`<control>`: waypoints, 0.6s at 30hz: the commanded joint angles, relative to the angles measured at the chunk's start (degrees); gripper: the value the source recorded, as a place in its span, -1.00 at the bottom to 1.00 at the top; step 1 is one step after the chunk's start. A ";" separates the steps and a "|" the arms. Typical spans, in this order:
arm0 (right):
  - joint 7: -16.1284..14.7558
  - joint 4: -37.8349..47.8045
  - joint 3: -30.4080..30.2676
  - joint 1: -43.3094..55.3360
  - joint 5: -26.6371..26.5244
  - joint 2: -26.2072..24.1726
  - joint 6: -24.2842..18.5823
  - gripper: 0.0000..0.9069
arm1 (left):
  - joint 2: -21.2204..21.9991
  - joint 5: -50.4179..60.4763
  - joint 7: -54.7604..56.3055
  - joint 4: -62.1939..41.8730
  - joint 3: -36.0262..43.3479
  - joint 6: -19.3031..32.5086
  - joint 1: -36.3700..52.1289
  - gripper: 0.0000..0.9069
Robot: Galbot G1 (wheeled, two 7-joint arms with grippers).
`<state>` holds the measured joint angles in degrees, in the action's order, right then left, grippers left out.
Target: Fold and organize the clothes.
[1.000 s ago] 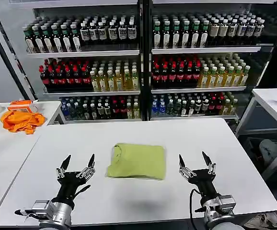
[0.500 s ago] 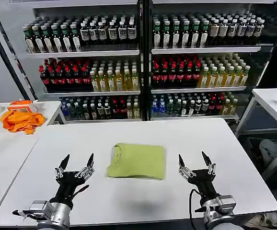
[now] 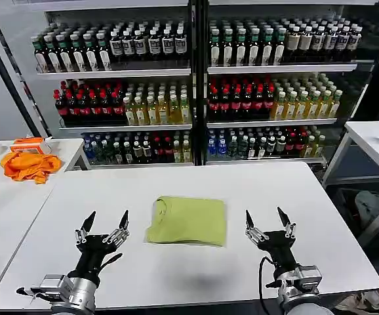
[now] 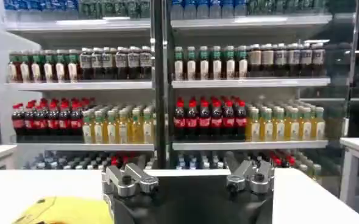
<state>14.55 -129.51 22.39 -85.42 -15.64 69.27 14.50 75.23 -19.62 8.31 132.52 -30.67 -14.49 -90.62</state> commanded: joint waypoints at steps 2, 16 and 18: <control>1.64 0.23 1.85 -0.48 -0.03 -0.93 -0.96 1.00 | 0.01 0.00 -0.05 -0.02 0.02 -0.05 0.00 1.00; 0.45 -0.19 2.42 -0.78 0.69 -1.45 -0.60 0.93 | 0.42 0.01 -0.03 0.14 0.19 -0.11 0.05 1.00; 0.48 -0.19 2.32 -0.86 0.99 -1.45 -0.40 0.91 | 0.43 0.01 -0.04 0.19 0.17 -0.10 0.08 1.00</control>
<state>15.08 -129.73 24.47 -86.11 -15.03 67.98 14.10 75.62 -19.62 8.29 132.65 -30.48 -14.58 -90.55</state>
